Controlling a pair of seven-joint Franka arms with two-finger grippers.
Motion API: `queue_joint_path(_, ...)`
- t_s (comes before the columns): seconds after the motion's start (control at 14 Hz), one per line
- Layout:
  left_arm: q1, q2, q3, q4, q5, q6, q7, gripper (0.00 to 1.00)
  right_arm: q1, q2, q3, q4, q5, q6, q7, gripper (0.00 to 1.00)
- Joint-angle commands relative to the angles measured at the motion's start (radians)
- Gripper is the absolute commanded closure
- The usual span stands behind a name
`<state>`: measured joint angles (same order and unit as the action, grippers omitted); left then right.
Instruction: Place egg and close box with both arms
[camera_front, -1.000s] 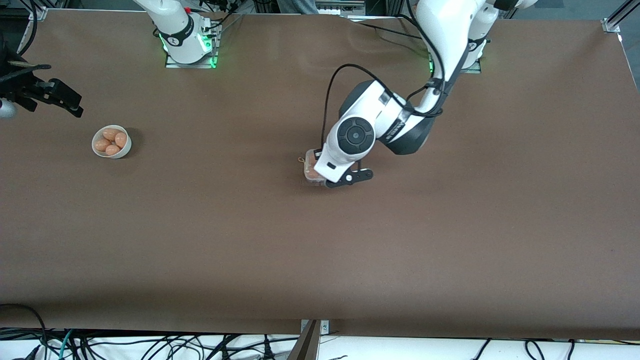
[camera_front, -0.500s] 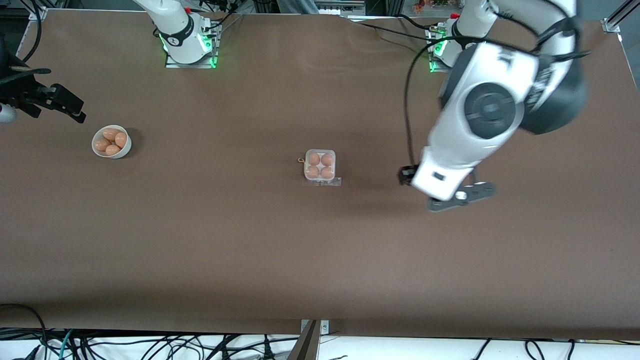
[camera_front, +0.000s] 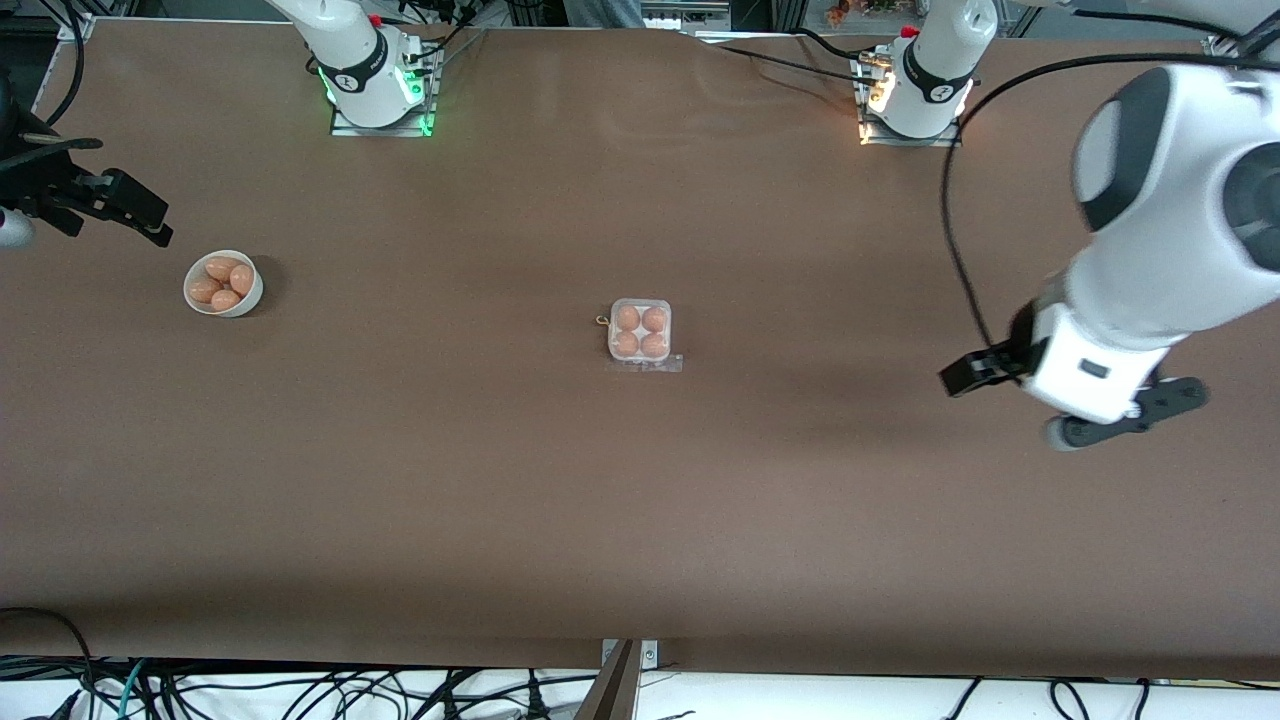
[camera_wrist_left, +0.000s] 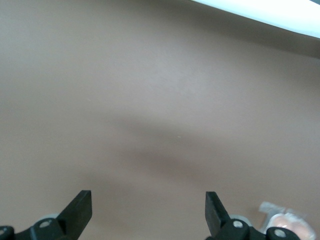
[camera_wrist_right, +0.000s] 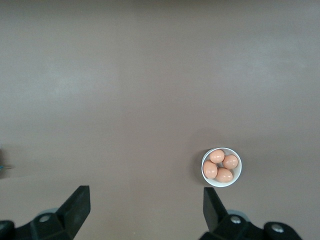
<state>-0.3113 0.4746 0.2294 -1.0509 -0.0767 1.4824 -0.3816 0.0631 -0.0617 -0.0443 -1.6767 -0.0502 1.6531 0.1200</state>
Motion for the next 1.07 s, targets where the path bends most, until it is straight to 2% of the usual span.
queue_joint_path(0.0,0.121,-0.164,-0.038,-0.176,0.057,0.001,0.238,0.0,-0.003,0.017,0.004,0.012,0.015,-0.006,0.007,0.0)
queue_joint_path(0.07,0.15,-0.215,-0.039,-0.261,0.078,0.016,0.289,0.0,-0.003,0.019,0.004,0.012,0.016,-0.006,0.006,0.0)
queue_joint_path(0.21,0.15,-0.313,-0.039,-0.445,0.083,0.132,0.288,0.0,-0.003,0.02,0.003,0.015,0.016,-0.006,0.004,0.0)
queue_joint_path(0.29,0.152,-0.338,-0.042,-0.486,0.083,0.154,0.29,0.0,-0.003,0.02,0.003,0.015,0.016,-0.006,0.004,0.0)
queue_joint_path(0.36,0.152,-0.35,-0.053,-0.509,0.081,0.154,0.285,0.0,-0.003,0.02,0.003,0.015,0.016,-0.006,0.003,0.0)
queue_joint_path(0.5,0.178,-0.364,-0.135,-0.523,0.081,0.151,0.248,0.0,-0.003,0.02,0.003,0.015,0.016,-0.007,0.001,0.0)
queue_joint_path(0.57,0.185,-0.366,-0.152,-0.521,0.081,0.15,0.228,0.0,-0.003,0.02,0.003,0.014,0.016,-0.007,0.0,0.0)
queue_joint_path(1.0,0.192,-0.361,-0.153,-0.52,0.078,0.144,0.237,0.0,-0.003,0.02,0.004,0.014,0.016,-0.007,0.001,0.0)
